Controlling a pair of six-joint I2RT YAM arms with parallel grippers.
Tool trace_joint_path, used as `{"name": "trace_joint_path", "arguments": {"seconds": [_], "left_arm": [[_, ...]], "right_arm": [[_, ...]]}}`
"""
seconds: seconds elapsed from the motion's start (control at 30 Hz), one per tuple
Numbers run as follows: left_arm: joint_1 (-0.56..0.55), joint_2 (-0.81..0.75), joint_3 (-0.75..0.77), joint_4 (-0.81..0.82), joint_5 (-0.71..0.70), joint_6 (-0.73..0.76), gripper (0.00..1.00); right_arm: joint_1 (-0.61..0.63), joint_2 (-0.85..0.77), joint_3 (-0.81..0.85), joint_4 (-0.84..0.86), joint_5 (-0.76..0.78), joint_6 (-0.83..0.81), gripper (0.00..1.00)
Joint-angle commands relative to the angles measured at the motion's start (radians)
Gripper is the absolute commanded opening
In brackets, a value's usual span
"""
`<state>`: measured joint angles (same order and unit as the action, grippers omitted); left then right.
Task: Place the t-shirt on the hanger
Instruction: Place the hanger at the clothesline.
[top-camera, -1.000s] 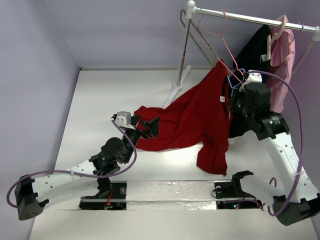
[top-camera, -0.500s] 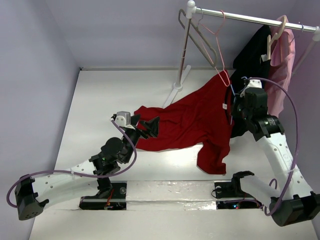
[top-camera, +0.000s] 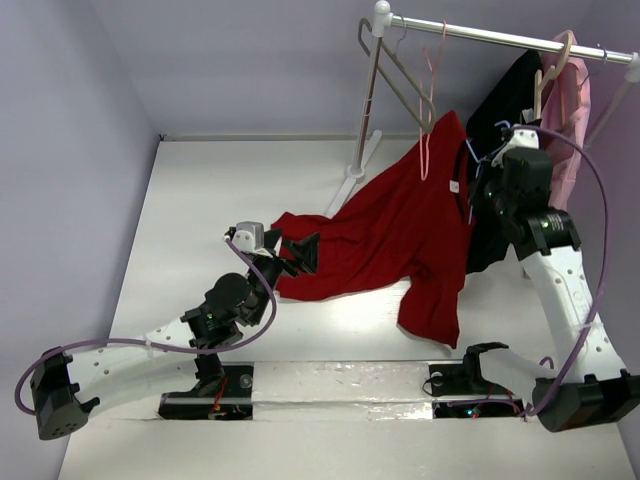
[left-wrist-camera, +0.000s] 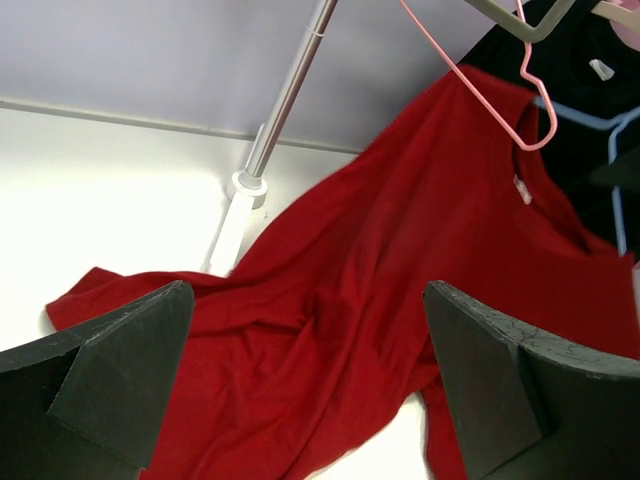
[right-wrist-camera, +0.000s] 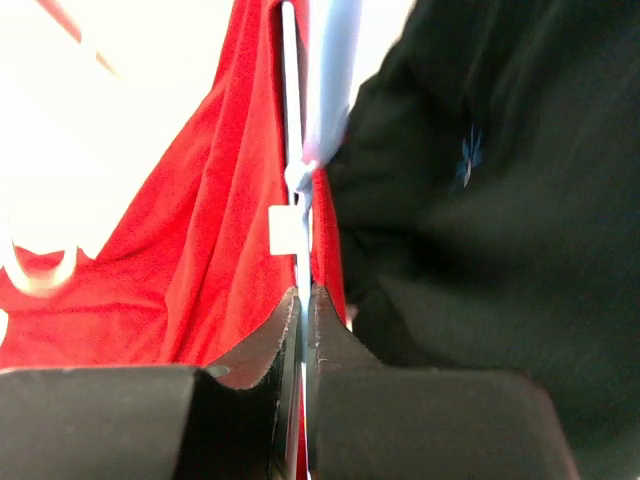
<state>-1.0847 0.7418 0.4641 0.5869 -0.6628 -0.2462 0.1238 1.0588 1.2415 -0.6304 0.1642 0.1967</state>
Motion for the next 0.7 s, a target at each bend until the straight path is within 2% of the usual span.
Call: {"name": "trace_joint_path", "arguments": {"seconds": [0.0,0.33,0.67], "left_arm": [[0.005,-0.007,-0.013,0.051,-0.001,-0.008,0.99],[0.014,-0.009,-0.019,0.053,-0.003,-0.01,0.99],[0.023,-0.027,-0.027,0.056,0.0,-0.015,0.99]], "right_arm": [[-0.007,0.047,0.171,0.064,0.029,-0.037,0.0],[-0.016,0.283,0.487,0.093,0.081,-0.109,0.0],[-0.055,0.383,0.615,0.164,0.09,-0.164,0.0]]}}
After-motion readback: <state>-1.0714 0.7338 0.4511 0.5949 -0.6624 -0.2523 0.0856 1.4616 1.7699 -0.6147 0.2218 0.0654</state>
